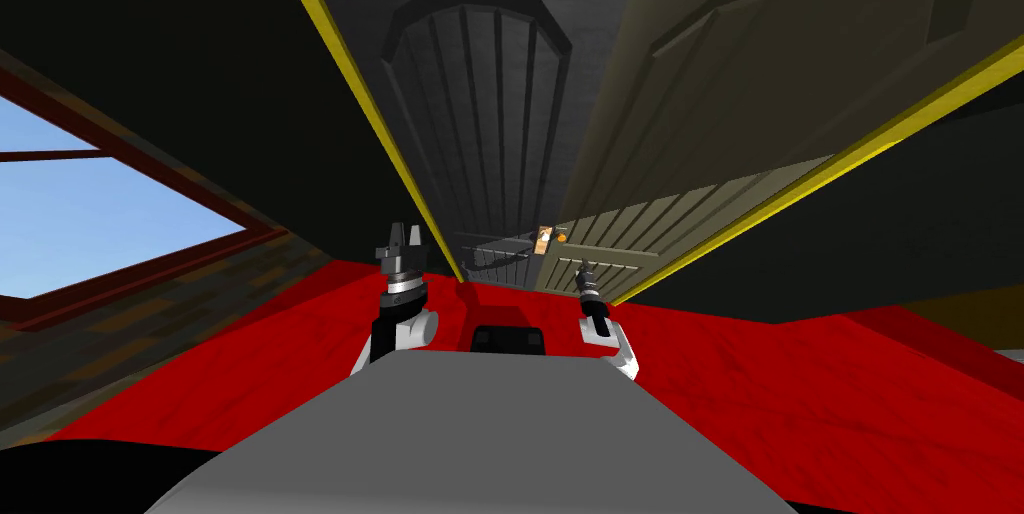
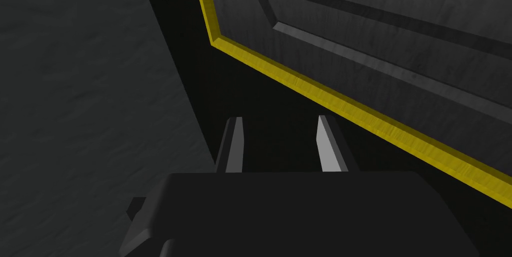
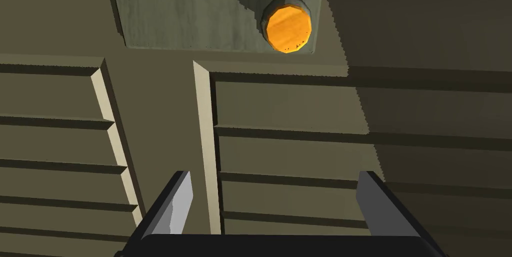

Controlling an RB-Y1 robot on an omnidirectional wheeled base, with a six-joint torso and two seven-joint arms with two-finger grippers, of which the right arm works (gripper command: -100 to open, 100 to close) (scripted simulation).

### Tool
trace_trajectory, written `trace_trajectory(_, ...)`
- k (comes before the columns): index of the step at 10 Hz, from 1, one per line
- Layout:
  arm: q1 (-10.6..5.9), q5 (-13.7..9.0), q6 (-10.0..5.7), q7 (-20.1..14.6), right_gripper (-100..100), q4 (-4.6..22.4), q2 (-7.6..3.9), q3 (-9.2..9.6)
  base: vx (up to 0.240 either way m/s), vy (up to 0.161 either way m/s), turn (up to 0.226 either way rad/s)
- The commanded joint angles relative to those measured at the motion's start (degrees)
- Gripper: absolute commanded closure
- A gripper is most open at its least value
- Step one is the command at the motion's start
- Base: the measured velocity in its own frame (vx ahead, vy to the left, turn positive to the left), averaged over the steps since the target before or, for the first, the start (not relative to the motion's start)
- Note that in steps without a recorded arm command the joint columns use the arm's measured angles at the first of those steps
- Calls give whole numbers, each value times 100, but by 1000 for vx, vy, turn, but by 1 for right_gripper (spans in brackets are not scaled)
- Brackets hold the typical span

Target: Pull the door open

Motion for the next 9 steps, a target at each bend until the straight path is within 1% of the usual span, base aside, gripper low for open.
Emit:
trace_trajectory(1,71,-63,-13,-52,-100,69,-158,-134,-31,13,-24)
trace_trajectory(2,111,-112,-4,-76,-100,139,-264,-266,-7,12,-24)
trace_trajectory(4,160,-199,4,-121,-100,262,-435,-478,30,11,-13)
trace_trajectory(6,153,-295,-9,-179,-100,391,-592,-653,114,3,33)
trace_trajectory(8,87,-339,-37,-213,-100,443,-635,-667,169,-41,83)
trace_trajectory(9,31,-352,-58,-227,-100,455,-632,-635,178,-59,112)
